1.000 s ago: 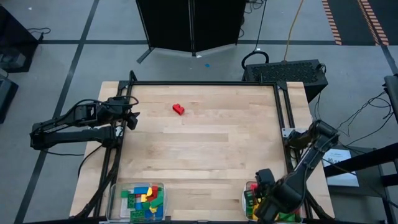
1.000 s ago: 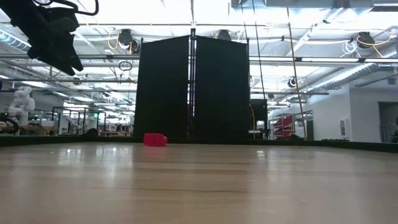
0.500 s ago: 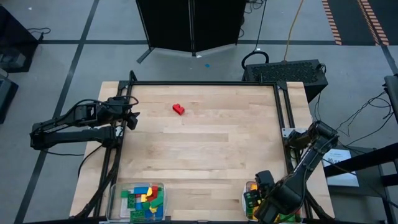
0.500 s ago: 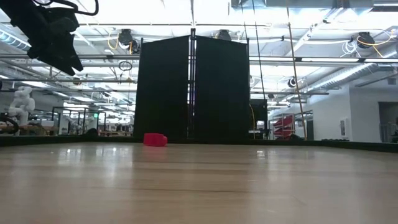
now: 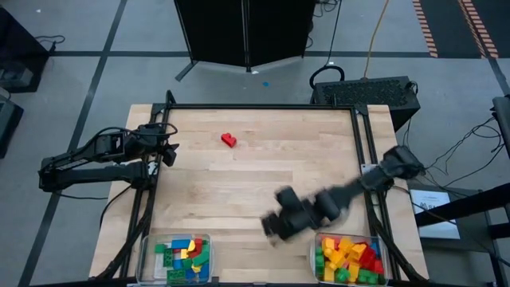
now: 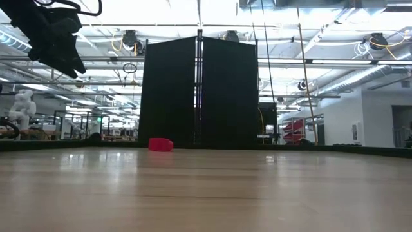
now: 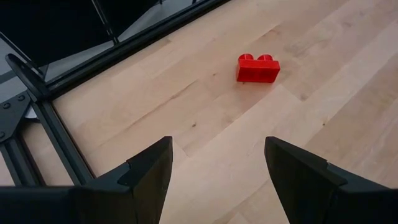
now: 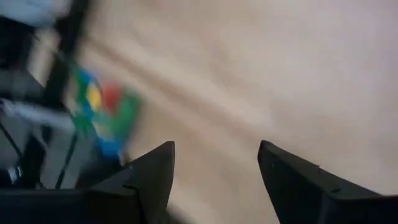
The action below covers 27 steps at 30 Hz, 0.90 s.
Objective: Sort blocks by size
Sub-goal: Put the red game piece into the right transparent bin
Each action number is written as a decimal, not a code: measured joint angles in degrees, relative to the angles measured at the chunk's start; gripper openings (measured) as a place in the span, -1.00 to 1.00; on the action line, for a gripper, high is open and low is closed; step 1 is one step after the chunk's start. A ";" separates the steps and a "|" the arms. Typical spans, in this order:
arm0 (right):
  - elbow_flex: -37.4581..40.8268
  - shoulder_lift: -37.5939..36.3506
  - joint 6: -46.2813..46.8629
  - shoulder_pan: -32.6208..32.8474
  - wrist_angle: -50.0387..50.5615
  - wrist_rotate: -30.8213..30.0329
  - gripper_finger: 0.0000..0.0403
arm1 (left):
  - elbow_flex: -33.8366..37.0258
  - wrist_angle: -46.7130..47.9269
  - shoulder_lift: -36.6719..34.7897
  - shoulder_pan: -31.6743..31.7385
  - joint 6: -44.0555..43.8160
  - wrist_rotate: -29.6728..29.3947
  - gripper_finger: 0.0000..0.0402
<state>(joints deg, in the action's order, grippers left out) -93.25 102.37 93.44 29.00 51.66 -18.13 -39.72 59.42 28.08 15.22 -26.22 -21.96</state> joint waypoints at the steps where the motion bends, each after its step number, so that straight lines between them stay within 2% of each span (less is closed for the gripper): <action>1: 0.00 0.35 -4.87 -2.66 -2.54 -1.54 0.11 | 0.00 0.00 0.00 0.01 0.00 0.00 0.27; 3: 0.00 1.12 -15.09 -8.20 -7.49 -3.20 0.11 | 0.00 0.00 0.01 0.02 0.00 0.00 0.27; 7: 0.00 4.97 -35.98 -19.05 -20.21 -2.84 0.11 | 0.00 0.06 0.02 0.02 -0.02 0.00 0.27; 10: 0.00 8.53 -51.68 -25.30 -29.91 -2.68 0.11 | 0.00 0.09 0.02 0.01 -0.03 0.01 0.27; 13: 0.00 11.77 -63.34 -30.00 -35.02 -1.76 0.11 | 0.00 0.11 0.02 0.01 -0.04 0.01 0.27; 19: 0.04 17.85 -72.66 -36.23 -37.71 2.05 0.25 | 0.00 0.11 0.01 0.02 -0.07 0.00 0.27; 27: 0.04 24.08 -78.52 -38.64 -48.46 1.95 0.58 | 0.00 0.09 0.00 0.02 -0.07 -0.35 0.27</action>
<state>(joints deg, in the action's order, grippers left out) -93.21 126.44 14.92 -9.64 3.20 -16.19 -39.72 59.51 28.08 15.25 -26.28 -22.31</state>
